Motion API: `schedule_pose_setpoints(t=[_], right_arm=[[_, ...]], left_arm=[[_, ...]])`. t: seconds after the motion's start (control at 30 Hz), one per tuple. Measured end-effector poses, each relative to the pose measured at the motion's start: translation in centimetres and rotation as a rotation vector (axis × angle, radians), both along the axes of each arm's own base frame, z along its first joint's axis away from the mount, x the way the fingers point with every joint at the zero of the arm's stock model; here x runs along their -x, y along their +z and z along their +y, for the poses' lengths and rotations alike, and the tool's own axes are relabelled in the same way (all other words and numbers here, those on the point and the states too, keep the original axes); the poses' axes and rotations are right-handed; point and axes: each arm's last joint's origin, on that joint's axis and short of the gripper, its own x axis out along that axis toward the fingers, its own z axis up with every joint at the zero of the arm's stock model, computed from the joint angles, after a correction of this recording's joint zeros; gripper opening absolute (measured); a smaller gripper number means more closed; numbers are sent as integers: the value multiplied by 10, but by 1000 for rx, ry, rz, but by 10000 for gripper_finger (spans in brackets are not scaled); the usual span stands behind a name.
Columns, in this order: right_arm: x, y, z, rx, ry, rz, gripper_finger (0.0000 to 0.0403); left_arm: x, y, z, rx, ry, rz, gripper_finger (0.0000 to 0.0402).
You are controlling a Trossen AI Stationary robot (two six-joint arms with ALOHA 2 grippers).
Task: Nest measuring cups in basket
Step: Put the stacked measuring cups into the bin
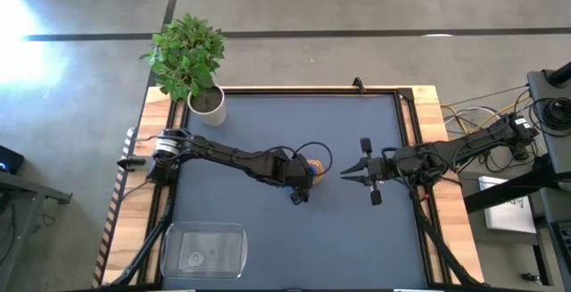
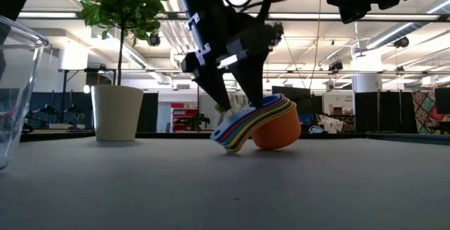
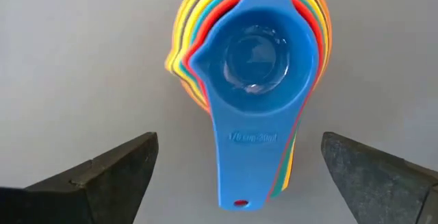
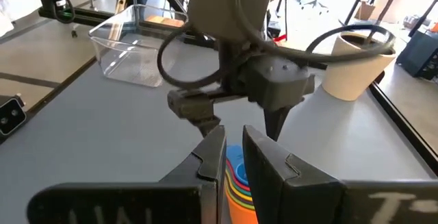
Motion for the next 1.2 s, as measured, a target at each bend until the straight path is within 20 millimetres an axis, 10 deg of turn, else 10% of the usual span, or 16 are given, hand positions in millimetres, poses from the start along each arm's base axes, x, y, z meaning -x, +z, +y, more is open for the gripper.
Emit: schedule_pose_setpoints(t=[0.47, 1.2], right_arm=[[0, 0, 0, -3, 0, 0, 41], [0, 0, 0, -18, -3, 2, 41]], left_arm=[[-8, -29, -2, 27, -9, 46, 394], [-14, -47, 2, 64, 36, 39, 226]])
